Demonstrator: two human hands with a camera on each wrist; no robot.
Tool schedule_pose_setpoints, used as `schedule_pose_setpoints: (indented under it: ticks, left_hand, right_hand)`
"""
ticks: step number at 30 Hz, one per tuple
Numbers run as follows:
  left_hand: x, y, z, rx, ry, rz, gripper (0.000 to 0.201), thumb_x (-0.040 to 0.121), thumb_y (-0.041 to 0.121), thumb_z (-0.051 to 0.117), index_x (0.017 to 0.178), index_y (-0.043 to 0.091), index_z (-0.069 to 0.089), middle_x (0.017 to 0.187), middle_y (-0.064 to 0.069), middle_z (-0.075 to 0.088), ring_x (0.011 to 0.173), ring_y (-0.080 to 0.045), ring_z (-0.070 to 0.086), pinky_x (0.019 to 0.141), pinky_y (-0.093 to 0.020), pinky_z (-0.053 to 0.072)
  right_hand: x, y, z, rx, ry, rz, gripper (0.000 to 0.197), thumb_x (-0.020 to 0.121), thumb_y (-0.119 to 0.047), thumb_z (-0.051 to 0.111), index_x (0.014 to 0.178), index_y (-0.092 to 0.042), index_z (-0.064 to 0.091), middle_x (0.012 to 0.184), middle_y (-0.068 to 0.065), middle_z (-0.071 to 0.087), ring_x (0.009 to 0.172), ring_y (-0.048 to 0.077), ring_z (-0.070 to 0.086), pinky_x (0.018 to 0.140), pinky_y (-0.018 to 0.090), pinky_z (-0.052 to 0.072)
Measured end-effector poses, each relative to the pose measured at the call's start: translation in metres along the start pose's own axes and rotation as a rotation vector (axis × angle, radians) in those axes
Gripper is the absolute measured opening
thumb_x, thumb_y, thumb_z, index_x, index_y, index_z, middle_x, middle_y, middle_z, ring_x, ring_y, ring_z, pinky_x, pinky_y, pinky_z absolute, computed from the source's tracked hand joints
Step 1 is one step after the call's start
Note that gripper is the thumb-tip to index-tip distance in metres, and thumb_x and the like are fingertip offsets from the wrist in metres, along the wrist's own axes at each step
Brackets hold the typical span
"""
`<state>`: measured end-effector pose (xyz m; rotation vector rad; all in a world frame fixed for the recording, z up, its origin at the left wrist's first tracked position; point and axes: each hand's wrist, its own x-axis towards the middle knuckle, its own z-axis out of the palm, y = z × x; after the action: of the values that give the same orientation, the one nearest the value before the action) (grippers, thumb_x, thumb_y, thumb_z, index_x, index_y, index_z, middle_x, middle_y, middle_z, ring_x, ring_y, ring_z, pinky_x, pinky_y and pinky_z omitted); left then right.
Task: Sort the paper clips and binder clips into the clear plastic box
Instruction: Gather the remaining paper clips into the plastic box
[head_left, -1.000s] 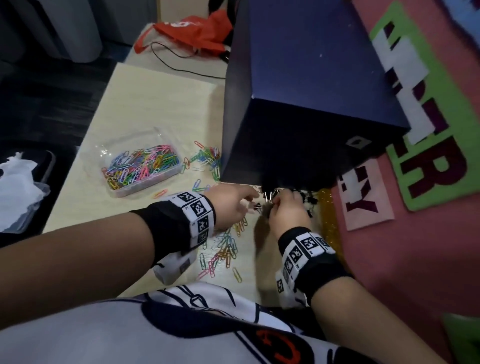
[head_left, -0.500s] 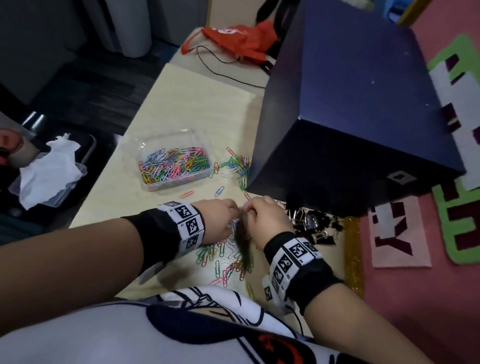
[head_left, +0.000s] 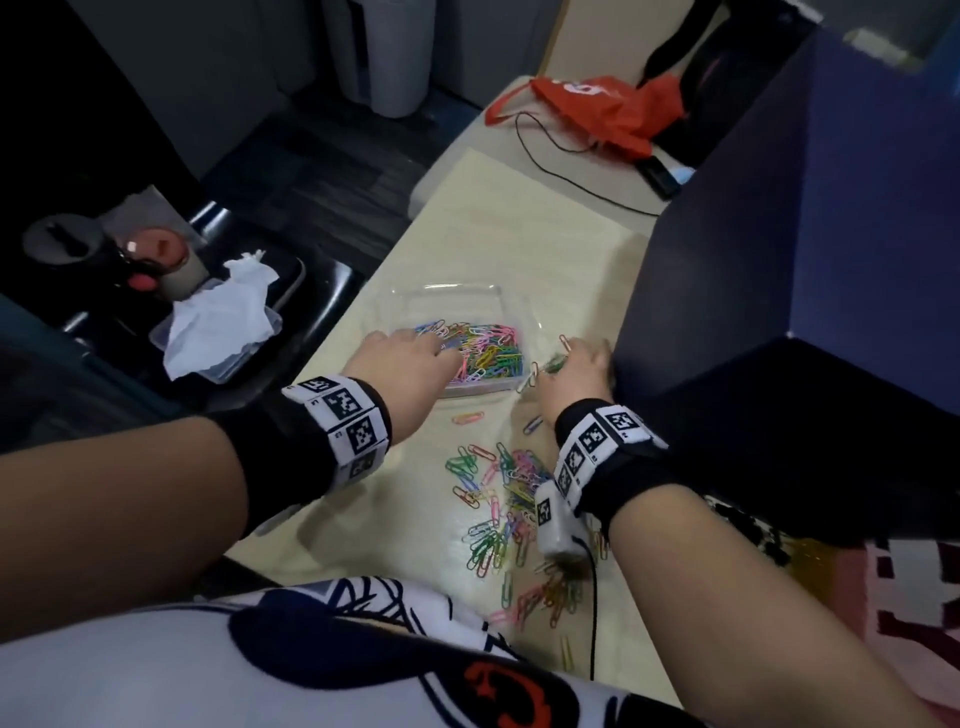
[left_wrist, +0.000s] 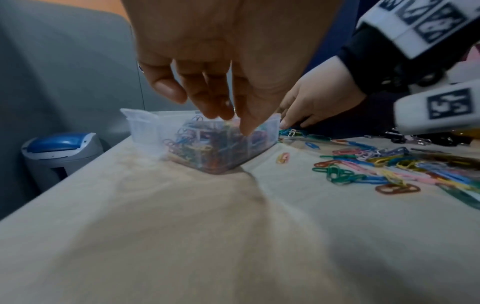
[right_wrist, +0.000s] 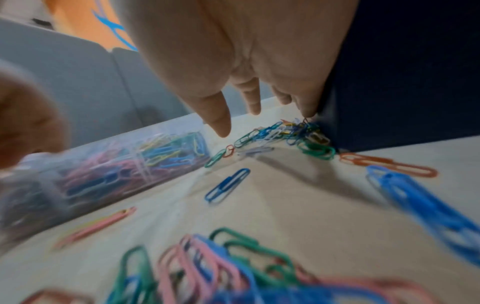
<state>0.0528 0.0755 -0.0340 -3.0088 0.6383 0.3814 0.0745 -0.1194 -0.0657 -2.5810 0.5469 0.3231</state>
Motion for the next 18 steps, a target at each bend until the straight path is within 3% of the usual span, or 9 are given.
schedule_pose_setpoints:
  ticks: [3, 6, 9, 13, 18]
  left_hand:
    - [0.001, -0.008, 0.003, 0.031, -0.053, 0.042, 0.032, 0.087, 0.009, 0.048, 0.117, 0.021, 0.050, 0.110, -0.003, 0.054, 0.102, -0.027, 0.054, 0.075, -0.036, 0.038]
    - [0.005, -0.012, 0.006, 0.034, -0.050, 0.069, 0.030, 0.087, 0.009, 0.048, 0.115, 0.021, 0.051, 0.106, -0.002, 0.055, 0.099, -0.027, 0.056, 0.070, -0.034, 0.034]
    - [0.012, -0.017, 0.005, 0.033, -0.034, 0.084, 0.030, 0.087, 0.009, 0.047, 0.113, 0.022, 0.052, 0.105, -0.002, 0.055, 0.098, -0.027, 0.056, 0.069, -0.034, 0.033]
    - [0.024, -0.022, 0.003, 0.017, 0.005, 0.100, 0.026, 0.087, 0.010, 0.048, 0.109, 0.023, 0.051, 0.102, -0.001, 0.054, 0.095, -0.027, 0.057, 0.065, -0.033, 0.035]
    - [0.040, -0.019, 0.000, -0.027, 0.004, 0.117, 0.030, 0.086, 0.009, 0.050, 0.110, 0.026, 0.049, 0.100, -0.002, 0.052, 0.094, -0.028, 0.057, 0.066, -0.034, 0.039]
  right_hand:
    - [0.015, -0.007, 0.002, -0.051, -0.049, 0.033, 0.054, 0.093, -0.020, 0.049, 0.144, -0.016, 0.031, 0.157, 0.016, 0.009, 0.143, 0.032, 0.016, 0.116, 0.040, 0.021]
    - [0.017, -0.007, 0.005, -0.272, -0.137, -0.106, 0.039, 0.096, -0.022, 0.039, 0.135, -0.019, 0.038, 0.150, 0.008, 0.023, 0.138, 0.033, 0.020, 0.114, 0.045, 0.020]
    - [0.009, 0.002, 0.011, -0.338, -0.119, -0.236, 0.040, 0.094, -0.023, 0.040, 0.134, -0.017, 0.040, 0.147, 0.007, 0.029, 0.128, 0.034, 0.032, 0.112, 0.042, 0.025]
    - [-0.023, 0.010, 0.019, -0.291, -0.198, -0.277, 0.053, 0.096, -0.024, 0.038, 0.147, -0.013, 0.026, 0.157, 0.005, 0.015, 0.144, 0.025, 0.016, 0.120, 0.036, 0.013]
    - [-0.078, 0.019, 0.026, -0.293, -0.274, -0.310, 0.058, 0.100, -0.029, 0.035, 0.152, -0.017, 0.012, 0.161, -0.001, -0.001, 0.148, 0.016, 0.002, 0.119, 0.029, 0.004]
